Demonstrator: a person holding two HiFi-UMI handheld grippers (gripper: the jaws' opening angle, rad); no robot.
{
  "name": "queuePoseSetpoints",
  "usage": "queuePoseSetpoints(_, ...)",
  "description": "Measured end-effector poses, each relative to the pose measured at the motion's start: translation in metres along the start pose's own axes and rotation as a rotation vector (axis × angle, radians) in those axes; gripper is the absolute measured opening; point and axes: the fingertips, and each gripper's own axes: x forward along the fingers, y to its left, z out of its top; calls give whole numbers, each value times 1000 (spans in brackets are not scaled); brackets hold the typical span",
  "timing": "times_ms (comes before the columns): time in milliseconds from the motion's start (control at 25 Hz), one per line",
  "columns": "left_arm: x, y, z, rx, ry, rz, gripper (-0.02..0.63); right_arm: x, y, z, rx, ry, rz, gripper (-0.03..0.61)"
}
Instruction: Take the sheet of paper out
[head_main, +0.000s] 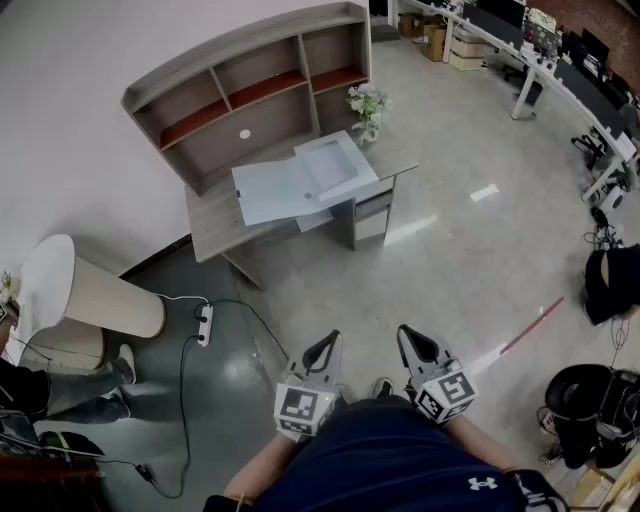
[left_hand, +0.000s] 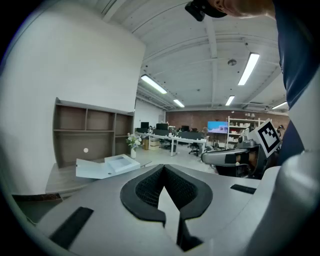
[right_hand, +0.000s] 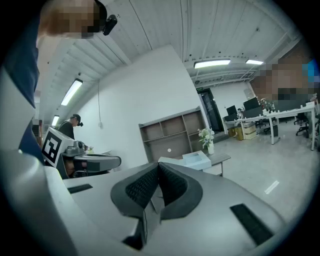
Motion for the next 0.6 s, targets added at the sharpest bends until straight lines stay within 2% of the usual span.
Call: queuePoseSetpoints(600,38,-34,6,16,41,-8,14,-16,-43,7,50,-37,43,14)
